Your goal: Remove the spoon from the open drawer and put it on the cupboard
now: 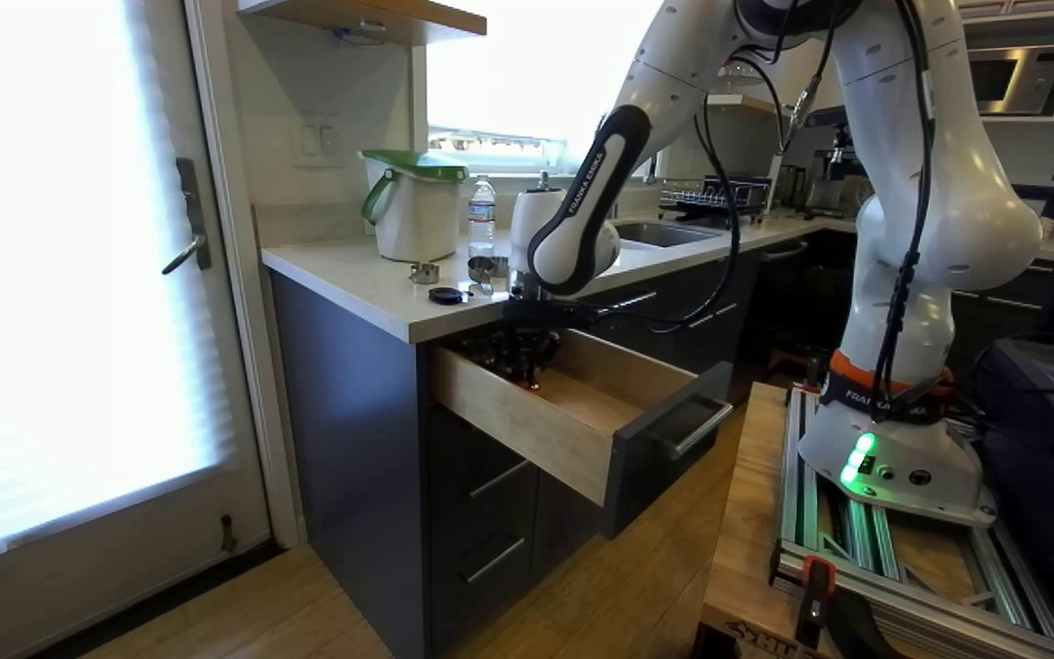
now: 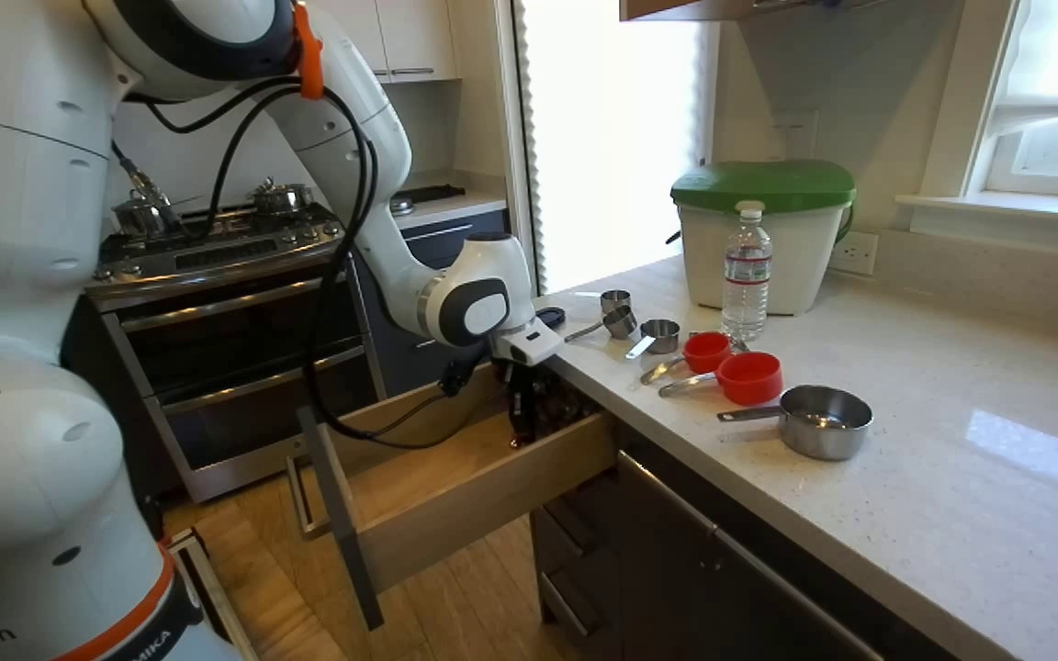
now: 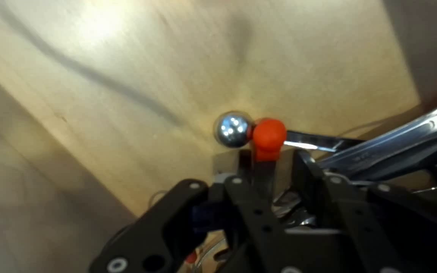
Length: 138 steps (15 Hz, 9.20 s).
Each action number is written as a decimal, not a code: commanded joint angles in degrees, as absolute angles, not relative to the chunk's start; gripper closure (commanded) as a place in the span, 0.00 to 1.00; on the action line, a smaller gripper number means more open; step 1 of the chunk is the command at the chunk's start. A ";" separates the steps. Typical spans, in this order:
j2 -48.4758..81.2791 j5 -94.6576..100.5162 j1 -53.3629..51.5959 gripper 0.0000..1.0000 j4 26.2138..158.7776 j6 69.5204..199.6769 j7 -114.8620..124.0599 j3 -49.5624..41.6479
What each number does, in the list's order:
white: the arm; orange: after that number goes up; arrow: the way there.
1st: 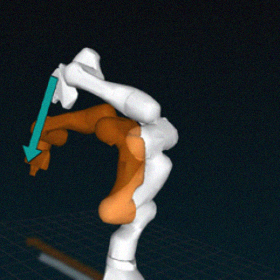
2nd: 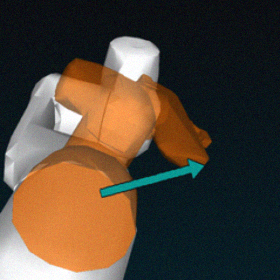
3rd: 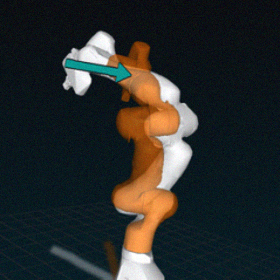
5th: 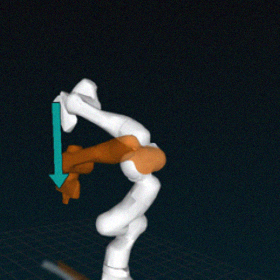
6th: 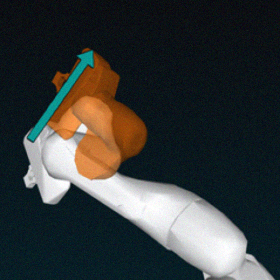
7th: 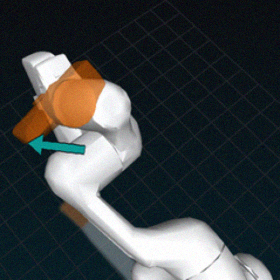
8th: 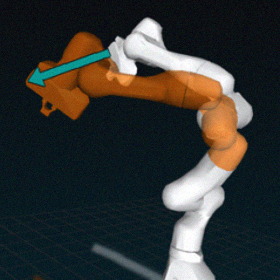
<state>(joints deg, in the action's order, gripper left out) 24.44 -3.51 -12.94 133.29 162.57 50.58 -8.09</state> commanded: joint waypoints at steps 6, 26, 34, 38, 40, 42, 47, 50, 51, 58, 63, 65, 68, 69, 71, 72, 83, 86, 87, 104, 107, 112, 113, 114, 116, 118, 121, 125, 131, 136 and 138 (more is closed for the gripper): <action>26.44 -4.02 -12.84 0.50 132.95 162.48 50.78 -7.82; 16.56 -5.46 -10.22 0.96 139.76 155.79 43.55 -3.67; 8.98 -12.68 -6.51 0.96 144.73 149.33 32.01 2.05; 4.96 -16.18 -5.92 0.96 146.53 143.00 24.78 3.24; 2.26 -17.05 -5.76 0.96 147.95 142.14 21.53 3.56; -0.51 -17.61 -5.63 0.96 149.34 141.80 18.74 3.69; -8.29 -20.24 -5.63 0.96 152.45 143.28 11.23 3.28; -11.70 -19.50 -5.58 0.96 151.81 143.38 9.69 2.96; -12.41 -18.58 -5.45 0.96 150.89 142.86 9.76 2.94; -12.01 -16.10 -4.04 0.96 141.58 140.47 9.39 2.36; -7.05 -12.32 -3.04 0.96 133.70 139.49 12.21 3.19; -4.82 -9.81 -2.83 0.96 130.98 139.40 14.15 3.59; -0.78 -4.28 -2.80 0.96 126.82 139.14 19.10 4.03; 0.46 -2.46 -2.91 0.96 125.68 138.95 20.74 3.96; 2.76 0.76 -3.23 0.96 123.64 138.27 23.85 3.60; 3.74 1.98 -3.34 0.96 122.82 137.87 24.86 3.29; 12.20 5.39 -4.27 0.96 117.36 137.92 26.02 0.60; 13.53 5.29 -4.47 0.96 116.59 138.42 25.88 0.07; 13.87 5.22 -4.54 0.96 116.45 138.67 25.77 -0.03; 17.02 5.31 -5.48 0.92 114.92 139.68 25.62 -1.15; 17.07 5.51 -5.75 0.69 114.89 139.57 25.72 -1.35; 15.51 5.17 -5.66 0.47 115.96 139.52 25.54 -1.53; 14.83 5.01 -5.62 0.50 116.40 139.53 25.64 -1.55; 14.19 4.69 -5.52 0.49 116.78 139.44 25.46 -1.48; 12.40 4.89 -5.54 0.51 117.83 139.09 26.34 -1.75; 10.29 4.38 -5.28 0.48 119.20 138.17 26.87 -1.81; 5.51 2.70 -4.67 0.21 123.93 137.06 25.80 -1.14; -4.40 0.90 -4.30 0.00 135.93 138.67 24.08 0.14; -22.38 -3.59 -3.99 0.00 154.94 144.34 19.20 1.47; -24.95 -5.60 -2.98 0.00 156.93 144.42 16.85 2.28; -25.58 -5.53 -2.75 0.00 156.79 144.39 16.90 2.67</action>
